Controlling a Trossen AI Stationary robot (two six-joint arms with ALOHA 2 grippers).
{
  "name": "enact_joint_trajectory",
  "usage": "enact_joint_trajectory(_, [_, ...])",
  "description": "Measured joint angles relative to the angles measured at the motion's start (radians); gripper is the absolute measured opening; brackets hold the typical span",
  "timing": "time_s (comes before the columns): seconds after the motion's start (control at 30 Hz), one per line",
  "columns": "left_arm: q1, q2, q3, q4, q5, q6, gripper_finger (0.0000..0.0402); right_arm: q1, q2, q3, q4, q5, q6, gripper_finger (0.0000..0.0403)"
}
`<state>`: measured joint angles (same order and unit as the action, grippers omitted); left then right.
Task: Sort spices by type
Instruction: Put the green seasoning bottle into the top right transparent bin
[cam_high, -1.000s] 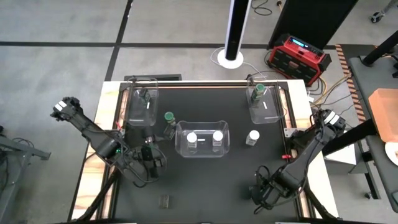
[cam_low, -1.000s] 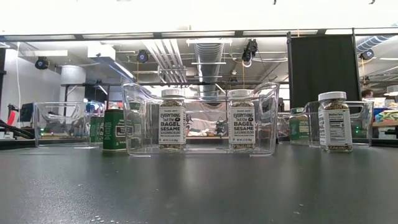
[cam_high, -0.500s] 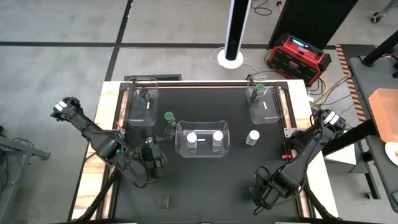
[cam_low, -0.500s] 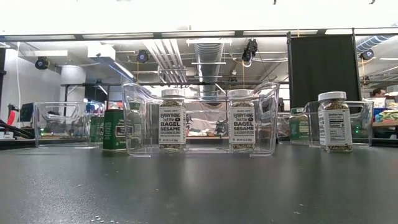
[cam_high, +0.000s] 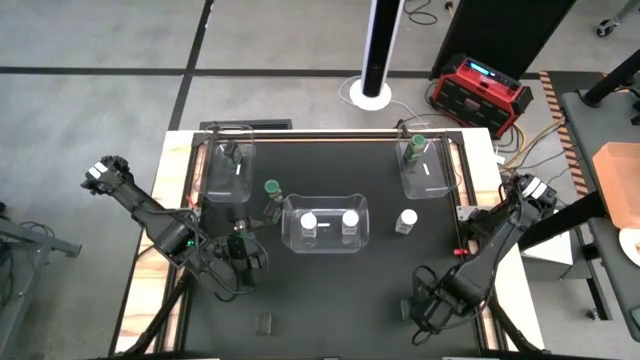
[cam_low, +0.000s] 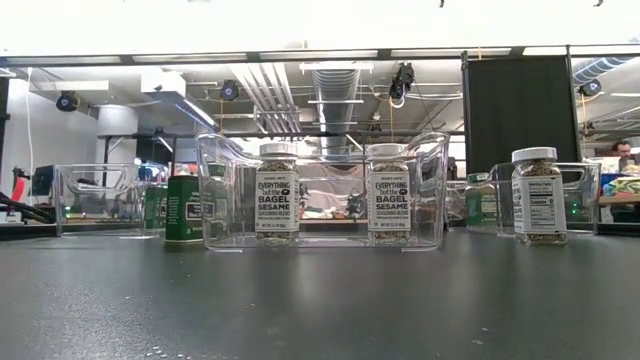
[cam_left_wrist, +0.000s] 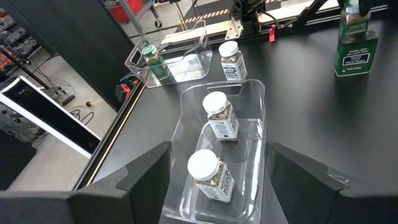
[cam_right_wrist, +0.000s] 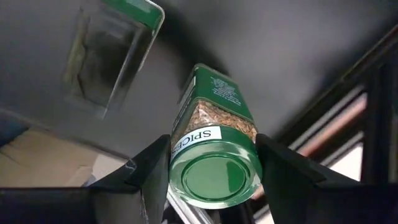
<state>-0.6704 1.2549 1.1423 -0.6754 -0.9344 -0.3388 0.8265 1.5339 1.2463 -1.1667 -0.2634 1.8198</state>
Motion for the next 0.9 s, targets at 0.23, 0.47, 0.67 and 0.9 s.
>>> enact_joint_trajectory(0.23, [0.0,0.0,0.0,0.0,-0.002,0.0,0.0241,-0.014,-0.044,0.098,-0.133,0.025,0.0,0.0198])
enact_joint_trajectory(0.47, [0.0,0.0,0.0,0.0,-0.018,0.009,0.0241,-0.085,-0.048,0.244,-0.379,0.096,-0.081,0.0198])
enact_joint_trajectory(0.67, [0.0,0.0,0.0,0.0,-0.036,0.019,0.0241,-0.214,-0.055,0.346,-0.402,0.214,-0.246,0.0198])
enact_joint_trajectory(0.9, [0.0,0.0,0.0,-0.011,-0.036,0.02,0.0241,-0.429,-0.05,0.45,-0.406,0.346,-0.538,0.0198])
